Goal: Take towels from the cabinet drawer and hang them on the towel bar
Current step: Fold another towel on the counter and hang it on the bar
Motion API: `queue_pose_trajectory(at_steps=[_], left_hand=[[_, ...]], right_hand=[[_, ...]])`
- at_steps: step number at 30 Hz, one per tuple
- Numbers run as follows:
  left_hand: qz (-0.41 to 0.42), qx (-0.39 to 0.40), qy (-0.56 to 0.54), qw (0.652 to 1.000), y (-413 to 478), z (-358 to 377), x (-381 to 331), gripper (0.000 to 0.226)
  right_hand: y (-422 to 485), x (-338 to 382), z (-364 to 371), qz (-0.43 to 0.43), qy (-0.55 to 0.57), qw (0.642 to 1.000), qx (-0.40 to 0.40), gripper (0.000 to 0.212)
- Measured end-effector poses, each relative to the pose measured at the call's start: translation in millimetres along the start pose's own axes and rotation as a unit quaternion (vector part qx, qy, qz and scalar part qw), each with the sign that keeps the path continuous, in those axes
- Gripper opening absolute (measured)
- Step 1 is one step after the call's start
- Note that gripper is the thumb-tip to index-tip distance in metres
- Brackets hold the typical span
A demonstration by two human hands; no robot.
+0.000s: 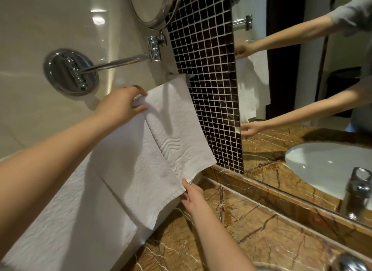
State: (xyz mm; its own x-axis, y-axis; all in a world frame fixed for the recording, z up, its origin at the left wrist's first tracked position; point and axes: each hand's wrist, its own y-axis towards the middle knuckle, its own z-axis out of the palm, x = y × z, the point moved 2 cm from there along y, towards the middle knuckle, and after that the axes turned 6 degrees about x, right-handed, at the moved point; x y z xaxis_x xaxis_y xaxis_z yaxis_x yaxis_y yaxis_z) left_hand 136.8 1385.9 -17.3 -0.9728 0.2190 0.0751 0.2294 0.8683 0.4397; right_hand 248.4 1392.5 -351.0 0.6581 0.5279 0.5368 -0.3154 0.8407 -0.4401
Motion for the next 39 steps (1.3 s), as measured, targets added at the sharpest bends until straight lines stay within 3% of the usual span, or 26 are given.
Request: queue_pose_trajectory(at_steps=[4, 8, 11, 14, 16, 17, 21, 24, 26, 33, 36, 39], left_hand=[[-0.03, 0.012, -0.005, 0.999, -19, -16, 4, 0.055], [-0.06, 0.05, 0.002, 0.997, -42, -28, 20, 0.049], [-0.058, 0.066, -0.012, 0.996, -54, -29, 30, 0.037], [-0.058, 0.063, -0.02, 0.996, -58, -30, 31, 0.035], [-0.055, 0.069, -0.032, 0.996, -58, -32, 31, 0.036], [-0.053, 0.071, -0.036, 0.995, -58, -34, 31, 0.037], [-0.088, 0.044, -0.063, 0.993, -72, -47, 44, 0.031], [-0.11, 0.031, -0.045, 0.992, -91, -52, 51, 0.026], [-0.103, 0.029, -0.038, 0.994, -98, -52, 51, 0.025], [-0.091, 0.032, -0.011, 0.995, -101, -54, 50, 0.028], [-0.092, 0.037, -0.021, 0.995, -103, -56, 50, 0.026], [-0.108, 0.025, -0.038, 0.993, -115, -65, 53, 0.027]], right_hand=[[-18, -3, -7, 0.024, -0.049, 0.998, -0.013, 0.044], [-31, -9, -2, 0.019, -0.056, 0.997, -0.055, 0.052], [-42, -11, 9, -0.054, -0.063, 0.986, -0.147, 0.05], [-65, 9, 30, -0.202, -0.141, 0.948, -0.204, 0.047], [-82, 36, 52, -0.332, -0.263, 0.887, -0.182, 0.042], [-91, 52, 67, -0.397, -0.337, 0.84, -0.153, 0.04], [-119, 114, 139, -0.571, -0.567, 0.593, -0.034, 0.047], [-122, 142, 180, -0.582, -0.687, 0.435, -0.015, 0.06], [-116, 151, 190, -0.555, -0.745, 0.37, 0.0, 0.063], [-109, 156, 191, -0.556, -0.751, 0.356, 0.0, 0.064], [-113, 153, 194, -0.529, -0.763, 0.371, -0.006, 0.061], [-126, 139, 198, -0.529, -0.755, 0.386, 0.019, 0.078]])
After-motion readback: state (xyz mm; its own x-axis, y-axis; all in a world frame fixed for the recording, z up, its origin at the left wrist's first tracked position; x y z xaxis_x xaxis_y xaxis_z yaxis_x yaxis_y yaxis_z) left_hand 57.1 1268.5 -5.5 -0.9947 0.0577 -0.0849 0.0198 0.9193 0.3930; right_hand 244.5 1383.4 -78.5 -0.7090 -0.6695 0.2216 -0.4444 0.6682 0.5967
